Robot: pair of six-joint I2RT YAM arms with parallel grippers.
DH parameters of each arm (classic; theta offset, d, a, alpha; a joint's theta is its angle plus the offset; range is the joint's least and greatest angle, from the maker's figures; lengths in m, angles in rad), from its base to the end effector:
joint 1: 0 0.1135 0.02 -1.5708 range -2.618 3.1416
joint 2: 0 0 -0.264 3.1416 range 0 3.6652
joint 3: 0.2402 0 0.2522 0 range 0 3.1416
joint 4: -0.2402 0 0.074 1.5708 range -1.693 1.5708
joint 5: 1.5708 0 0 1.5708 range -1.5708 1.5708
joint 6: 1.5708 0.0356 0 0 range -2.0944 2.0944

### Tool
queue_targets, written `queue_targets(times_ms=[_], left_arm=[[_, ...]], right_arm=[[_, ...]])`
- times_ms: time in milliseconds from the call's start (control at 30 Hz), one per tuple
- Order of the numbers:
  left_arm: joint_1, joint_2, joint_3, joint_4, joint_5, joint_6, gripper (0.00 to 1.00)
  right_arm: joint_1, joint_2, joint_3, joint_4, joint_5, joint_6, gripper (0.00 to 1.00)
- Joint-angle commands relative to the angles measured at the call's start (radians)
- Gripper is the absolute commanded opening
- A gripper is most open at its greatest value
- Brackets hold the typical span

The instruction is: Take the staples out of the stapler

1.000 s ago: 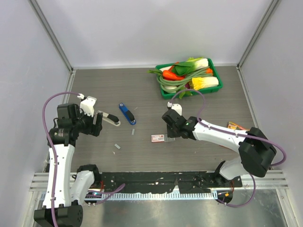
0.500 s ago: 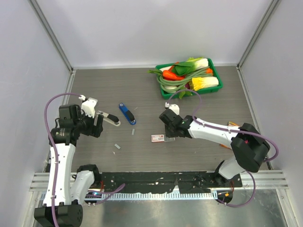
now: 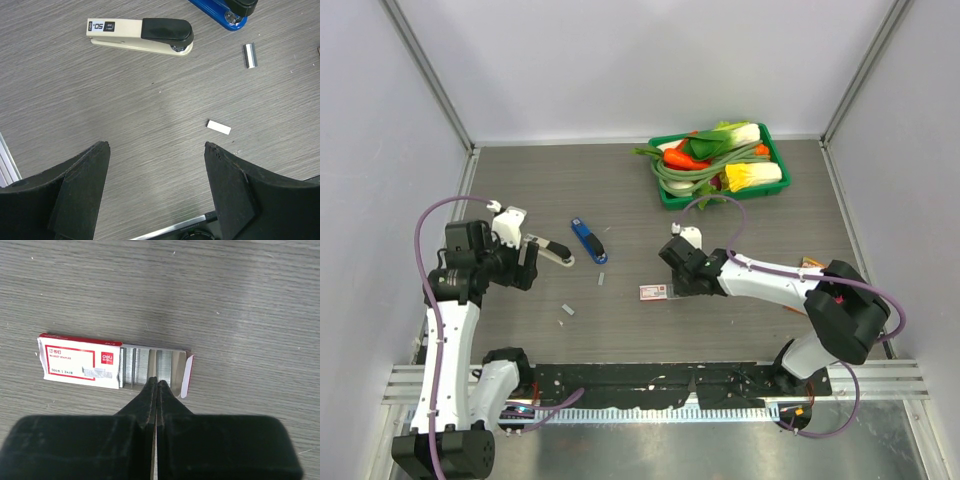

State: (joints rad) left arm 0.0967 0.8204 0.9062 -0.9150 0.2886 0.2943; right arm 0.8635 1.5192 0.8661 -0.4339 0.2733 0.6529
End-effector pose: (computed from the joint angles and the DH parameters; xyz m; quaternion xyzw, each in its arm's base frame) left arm 0.1522 0.0046 0.3076 0.1428 0.9127 -0.0618 0.3778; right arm 0.1943 0.2125 0.1801 -0.0686 0.9599 0.0671 0.2633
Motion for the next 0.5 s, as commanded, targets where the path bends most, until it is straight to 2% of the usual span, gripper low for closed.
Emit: queue_targets(times_ms=[0,100,333,433,467], left_arm=[[0.006,-0.013,0.008,0.03,-0.002,0.008,0.8],[0.006,-0.017,0.007,0.03,-0.003,0.008,0.8],[0.006,-0.01,0.01,0.031,-0.011,0.011,0.8],[0.005,-0.009,0.007,0.038,-0.012,0.008,0.8],[0.006,-0.004,0.007,0.041,-0.014,0.003,0.8]], right_arm=[[-0.003,-0.025,-0.003,0.046,0.006,0.014,0.01],[-0.003,-0.027,0.004,0.087,-0.028,0.014,0.01],[0.0,0.07,0.174,0.086,-0.051,-0.032,0.03],[0.014,0.117,0.249,0.098,-0.069,-0.032,0.11],[0.019,0.157,0.269,0.101,-0.084,-0.03,0.19]])
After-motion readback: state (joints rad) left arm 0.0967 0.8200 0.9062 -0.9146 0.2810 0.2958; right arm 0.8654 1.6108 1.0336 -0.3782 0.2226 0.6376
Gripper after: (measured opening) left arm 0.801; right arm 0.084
